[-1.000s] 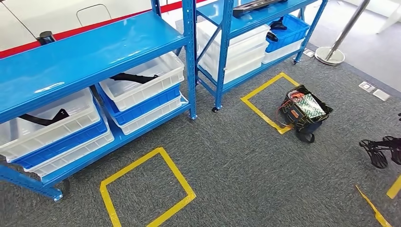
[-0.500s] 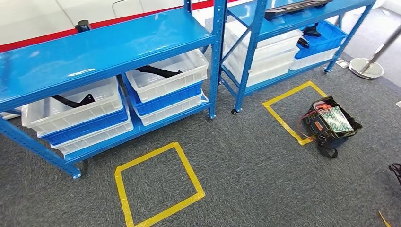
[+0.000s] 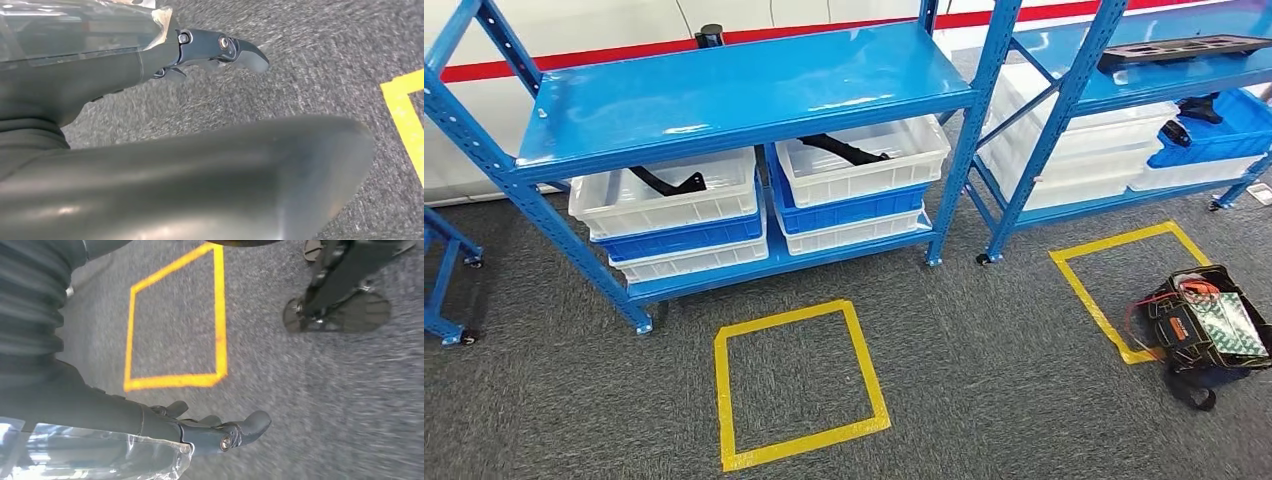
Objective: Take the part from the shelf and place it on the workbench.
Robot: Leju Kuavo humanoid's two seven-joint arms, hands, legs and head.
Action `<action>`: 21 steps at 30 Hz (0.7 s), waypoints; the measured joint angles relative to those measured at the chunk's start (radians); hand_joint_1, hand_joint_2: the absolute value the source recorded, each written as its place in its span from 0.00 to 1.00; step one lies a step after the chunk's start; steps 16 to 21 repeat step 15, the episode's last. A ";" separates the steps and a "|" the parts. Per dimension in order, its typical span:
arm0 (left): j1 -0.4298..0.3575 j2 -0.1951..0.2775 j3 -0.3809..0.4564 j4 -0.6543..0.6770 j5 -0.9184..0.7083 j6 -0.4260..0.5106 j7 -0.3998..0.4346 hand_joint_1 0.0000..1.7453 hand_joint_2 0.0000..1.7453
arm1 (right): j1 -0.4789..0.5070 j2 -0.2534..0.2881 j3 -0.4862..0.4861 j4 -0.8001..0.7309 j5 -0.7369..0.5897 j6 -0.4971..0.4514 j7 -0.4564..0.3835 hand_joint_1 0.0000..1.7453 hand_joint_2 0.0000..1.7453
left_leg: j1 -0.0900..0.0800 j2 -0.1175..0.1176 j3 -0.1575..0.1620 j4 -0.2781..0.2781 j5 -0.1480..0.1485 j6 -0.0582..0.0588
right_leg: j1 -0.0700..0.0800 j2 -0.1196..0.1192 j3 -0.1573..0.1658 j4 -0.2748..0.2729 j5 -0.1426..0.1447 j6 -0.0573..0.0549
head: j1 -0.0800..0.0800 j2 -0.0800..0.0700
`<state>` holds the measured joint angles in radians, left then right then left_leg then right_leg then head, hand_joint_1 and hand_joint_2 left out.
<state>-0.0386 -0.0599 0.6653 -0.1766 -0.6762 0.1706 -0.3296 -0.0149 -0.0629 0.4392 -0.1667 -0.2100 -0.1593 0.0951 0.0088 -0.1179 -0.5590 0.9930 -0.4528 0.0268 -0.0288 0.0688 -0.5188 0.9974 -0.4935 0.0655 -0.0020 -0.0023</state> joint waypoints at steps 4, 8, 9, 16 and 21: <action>0.004 0.001 0.000 0.000 0.001 0.001 -0.001 0.00 0.00 | -0.007 0.003 0.000 0.000 0.000 0.000 0.003 0.00 1.00 | 0.003 0.014 -0.018 0.018 -0.009 -0.022 | 0.001 -0.039 0.006 -0.006 0.006 -0.038 | -0.006 0.000; -0.001 0.000 -0.001 0.000 -0.004 0.001 0.000 0.00 0.00 | 0.000 0.003 0.000 0.000 -0.003 -0.001 0.006 0.00 1.00 | 0.003 0.109 -0.131 0.244 -0.125 -0.031 | 0.006 -0.096 0.004 -0.008 0.003 -0.059 | -0.019 0.000; -0.001 0.000 -0.001 0.000 -0.004 0.001 0.000 0.00 0.00 | 0.001 0.003 0.000 0.000 -0.003 -0.002 0.006 0.00 1.00 | 0.003 0.113 -0.154 0.288 -0.137 -0.032 | 0.008 -0.111 0.003 -0.008 0.002 -0.061 | -0.019 0.000; -0.002 0.002 0.000 0.000 -0.004 0.001 0.001 0.00 0.00 | -0.002 0.007 0.000 0.000 -0.003 -0.002 0.006 0.00 1.00 | -0.003 0.200 -0.010 0.035 -0.020 -0.015 | 0.019 -0.175 0.021 -0.008 -0.015 -0.050 | -0.020 0.000; -0.002 0.002 0.000 0.000 -0.004 0.001 0.001 0.00 0.00 | -0.002 0.007 0.000 0.000 -0.003 -0.002 0.006 0.00 1.00 | -0.003 0.200 -0.010 0.035 -0.020 -0.015 | 0.019 -0.175 0.021 -0.008 -0.015 -0.050 | -0.020 0.000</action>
